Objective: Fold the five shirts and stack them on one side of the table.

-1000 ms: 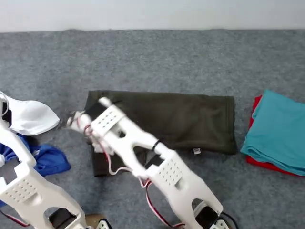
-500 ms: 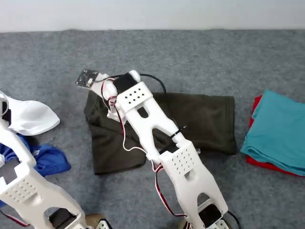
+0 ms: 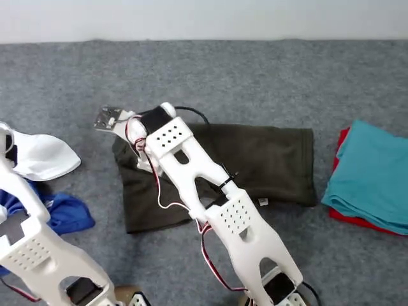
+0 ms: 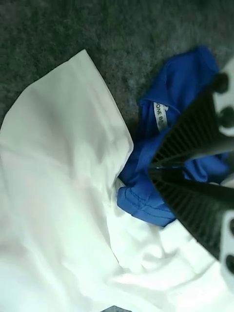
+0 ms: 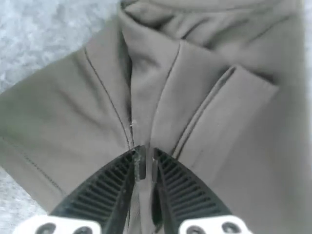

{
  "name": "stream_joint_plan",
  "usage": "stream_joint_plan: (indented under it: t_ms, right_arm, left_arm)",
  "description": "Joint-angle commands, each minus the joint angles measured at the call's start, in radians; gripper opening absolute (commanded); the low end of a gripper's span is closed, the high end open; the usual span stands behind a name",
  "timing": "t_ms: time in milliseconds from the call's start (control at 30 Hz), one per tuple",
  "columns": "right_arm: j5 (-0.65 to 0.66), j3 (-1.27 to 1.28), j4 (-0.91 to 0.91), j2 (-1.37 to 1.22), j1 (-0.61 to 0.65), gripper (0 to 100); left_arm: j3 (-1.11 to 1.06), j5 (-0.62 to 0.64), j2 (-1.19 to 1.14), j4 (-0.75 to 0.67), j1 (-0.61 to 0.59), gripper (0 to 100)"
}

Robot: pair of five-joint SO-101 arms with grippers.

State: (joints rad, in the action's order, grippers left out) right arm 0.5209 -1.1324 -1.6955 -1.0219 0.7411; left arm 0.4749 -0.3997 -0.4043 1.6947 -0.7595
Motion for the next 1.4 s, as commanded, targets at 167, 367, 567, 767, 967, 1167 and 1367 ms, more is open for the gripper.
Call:
stream_joint_plan:
  t_ms: [167, 367, 567, 767, 967, 1167, 1367]
  right_arm:
    - [-0.002, -0.012, 0.045, -0.042, -0.183, 4.3]
    - [-0.002, -0.127, 0.021, -0.047, -0.283, 4.3]
    - [-0.003, -0.210, -0.036, -0.050, -0.249, 4.3]
    - [-0.003, -0.212, -0.025, -0.079, -0.159, 4.3]
    - [-0.003, -0.216, -0.013, -0.209, -0.081, 4.1]
    - [-0.008, -0.321, -0.105, -0.219, 0.005, 3.9]
    - [-0.008, -0.328, -0.102, -0.125, 0.030, 4.0]
  left_arm:
    - [0.004, 0.002, 0.058, -0.014, 0.009, 1]
    - [0.004, 0.000, 0.058, -0.014, 0.015, 1]
    - [0.004, 0.000, 0.058, -0.014, 0.015, 1]
    - [0.004, 0.000, 0.058, -0.014, 0.015, 1]
    - [0.004, 0.000, 0.058, -0.011, 0.015, 1]
    - [0.004, 0.000, 0.060, -0.012, 0.014, 1]
    - [0.004, -0.002, 0.060, -0.014, 0.014, 1]
